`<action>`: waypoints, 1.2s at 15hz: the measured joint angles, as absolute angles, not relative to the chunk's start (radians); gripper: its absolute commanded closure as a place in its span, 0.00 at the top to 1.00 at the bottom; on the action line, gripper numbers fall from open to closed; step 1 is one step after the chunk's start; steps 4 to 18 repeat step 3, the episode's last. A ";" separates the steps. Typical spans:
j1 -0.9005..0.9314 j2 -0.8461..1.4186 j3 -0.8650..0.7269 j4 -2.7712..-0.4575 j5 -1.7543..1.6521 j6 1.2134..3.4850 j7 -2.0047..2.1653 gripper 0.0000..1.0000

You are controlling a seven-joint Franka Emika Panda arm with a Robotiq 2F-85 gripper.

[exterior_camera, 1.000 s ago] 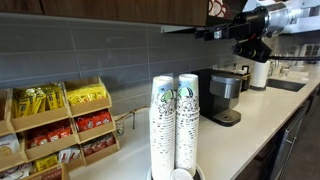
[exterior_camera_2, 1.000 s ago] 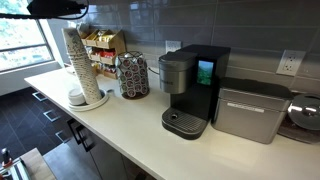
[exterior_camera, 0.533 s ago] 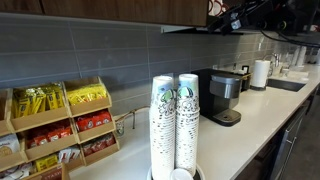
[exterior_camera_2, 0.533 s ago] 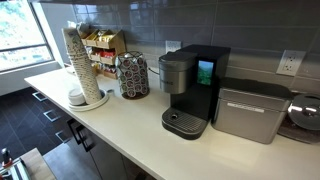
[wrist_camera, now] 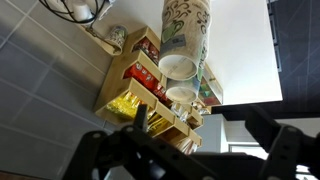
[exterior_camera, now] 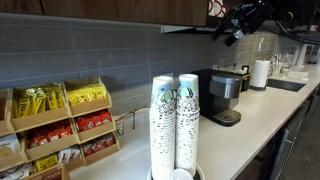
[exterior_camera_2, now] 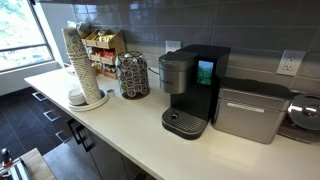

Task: Pick up the coffee cup from the counter and place it on the stacked cups on the right

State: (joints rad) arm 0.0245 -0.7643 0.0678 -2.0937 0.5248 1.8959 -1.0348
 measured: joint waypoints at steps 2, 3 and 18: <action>0.042 -0.753 0.066 -2.092 0.500 1.897 -1.018 1.00; 0.044 -0.749 0.065 -2.091 0.496 1.898 -1.017 1.00; 0.044 -0.749 0.065 -2.091 0.496 1.898 -1.017 1.00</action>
